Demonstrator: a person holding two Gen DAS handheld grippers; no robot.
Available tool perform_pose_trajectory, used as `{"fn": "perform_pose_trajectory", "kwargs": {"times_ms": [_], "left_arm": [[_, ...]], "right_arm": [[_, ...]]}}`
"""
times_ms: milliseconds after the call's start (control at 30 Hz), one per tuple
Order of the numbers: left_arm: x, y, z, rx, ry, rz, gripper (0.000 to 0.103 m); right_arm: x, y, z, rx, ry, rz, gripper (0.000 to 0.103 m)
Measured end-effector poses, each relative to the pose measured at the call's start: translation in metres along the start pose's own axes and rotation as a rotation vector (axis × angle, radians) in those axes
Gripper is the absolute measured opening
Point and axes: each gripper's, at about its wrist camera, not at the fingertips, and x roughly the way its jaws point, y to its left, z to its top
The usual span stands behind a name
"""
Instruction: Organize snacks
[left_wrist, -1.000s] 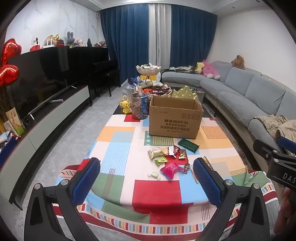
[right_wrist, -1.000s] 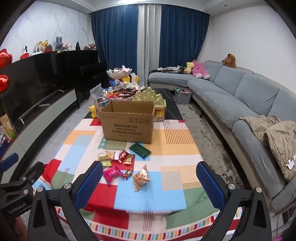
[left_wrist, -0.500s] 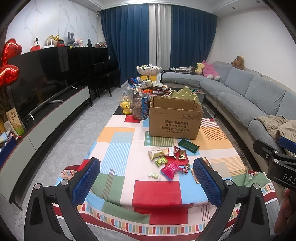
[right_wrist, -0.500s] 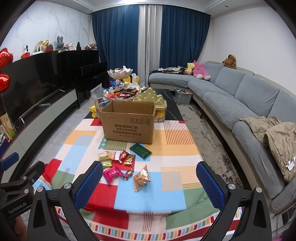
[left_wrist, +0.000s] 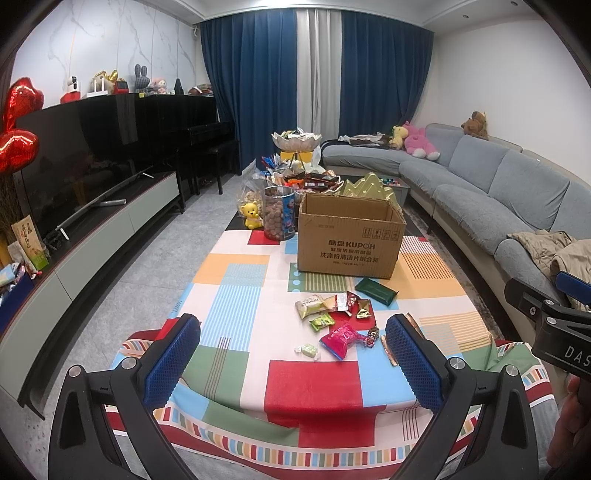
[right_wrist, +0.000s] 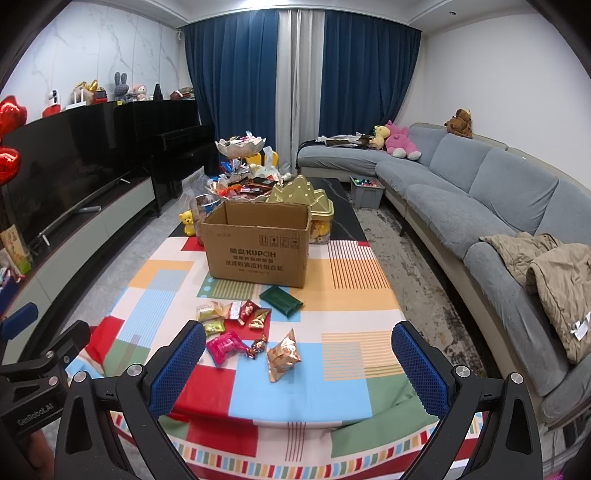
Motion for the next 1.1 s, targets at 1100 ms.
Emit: {"fn": "perform_pose_trajectory", "kwargs": {"times_ms": [1100], "left_arm": [[0.0002,0.0001,0.0012,0.000,-0.001,0.001,0.102]], "right_arm": [[-0.0033,0.0001,0.0015,-0.001,0.003,0.004,0.102]]}}
